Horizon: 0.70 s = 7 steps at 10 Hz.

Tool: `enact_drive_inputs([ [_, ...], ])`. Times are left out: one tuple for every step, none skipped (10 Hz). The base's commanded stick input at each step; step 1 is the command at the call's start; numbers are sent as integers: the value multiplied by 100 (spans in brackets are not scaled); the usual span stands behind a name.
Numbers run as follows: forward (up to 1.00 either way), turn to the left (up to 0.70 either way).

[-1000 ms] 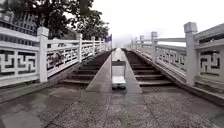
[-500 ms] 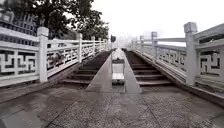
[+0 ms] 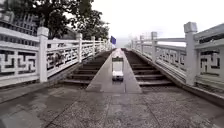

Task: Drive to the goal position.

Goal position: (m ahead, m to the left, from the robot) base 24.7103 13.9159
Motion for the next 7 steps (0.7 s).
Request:
enact_drive_inputs([
  [3,1],
  [3,1],
  [3,1],
  [13,1],
  [45,3],
  [45,3],
  [45,3],
])
